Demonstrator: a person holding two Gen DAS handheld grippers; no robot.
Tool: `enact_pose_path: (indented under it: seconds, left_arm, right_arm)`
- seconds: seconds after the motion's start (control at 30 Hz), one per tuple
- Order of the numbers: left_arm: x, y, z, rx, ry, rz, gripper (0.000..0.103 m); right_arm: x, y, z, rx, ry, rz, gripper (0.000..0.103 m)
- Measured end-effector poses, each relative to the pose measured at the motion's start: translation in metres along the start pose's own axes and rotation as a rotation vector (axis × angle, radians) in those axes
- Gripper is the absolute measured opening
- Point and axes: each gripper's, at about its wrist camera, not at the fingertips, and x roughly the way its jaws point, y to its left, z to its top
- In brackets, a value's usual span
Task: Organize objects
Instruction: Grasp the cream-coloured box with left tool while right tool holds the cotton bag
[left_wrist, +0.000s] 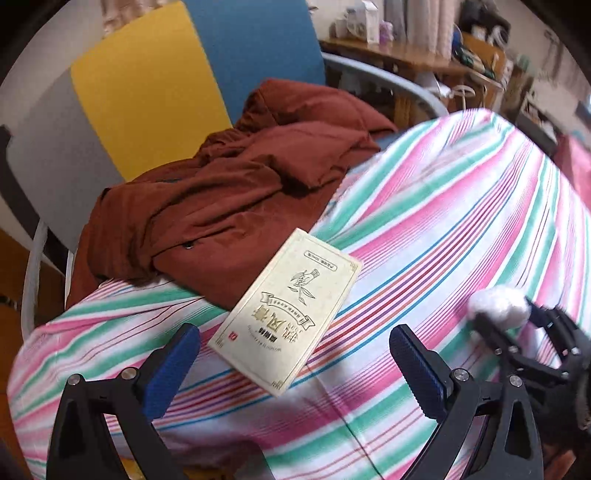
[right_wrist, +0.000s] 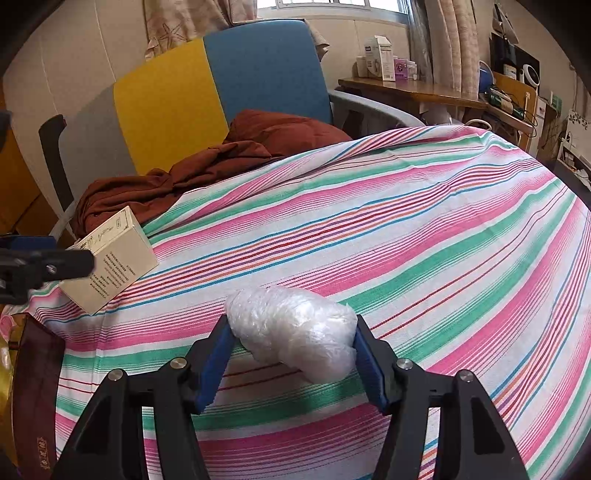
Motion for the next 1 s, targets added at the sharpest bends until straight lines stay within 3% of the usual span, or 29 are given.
enact_pose_path:
  seconds: [0.3,0.37,0.5,0.57,0.7,0.9,0.93,0.97,1.0]
  left_arm:
    - [0.024,-0.018,0.004,0.158,0.053,0.081,0.103]
    - [0.022,-0.020,0.003,0.160,0.048,0.058,0.103]
    - [0.008,-0.032,-0.001,0.188,0.049,-0.082,0.103]
    - [0.000,-0.038,-0.002,0.210,0.033,-0.101,0.102]
    - [-0.005,-0.032,0.007,0.169,-0.030,-0.037,0.103]
    - [0.021,-0.029,0.012,0.130,0.025,0.006,0.102]
    - [0.023,-0.030,0.012,0.114,0.016,-0.016,0.088]
    - [0.025,-0.030,0.012,0.088,0.017,-0.055,0.065]
    - [0.028,-0.030,0.012,0.053,0.035,-0.082,0.058]
  right_arm:
    - [0.001,-0.001,-0.002,0.001,-0.006,-0.001,0.063]
    - [0.001,-0.001,-0.002,0.003,-0.008,-0.002,0.063]
    - [0.001,-0.002,-0.002,0.011,-0.012,0.002,0.063]
    - [0.001,-0.004,-0.002,0.019,-0.014,0.006,0.063]
    - [0.001,-0.006,-0.002,0.031,-0.019,0.010,0.063]
    - [0.002,-0.005,-0.002,0.033,-0.023,0.008,0.063]
    - [0.002,-0.006,-0.002,0.034,-0.023,0.009,0.063]
    - [0.002,-0.006,-0.002,0.035,-0.025,0.009,0.063]
    - [0.002,-0.006,-0.002,0.036,-0.025,0.010,0.063]
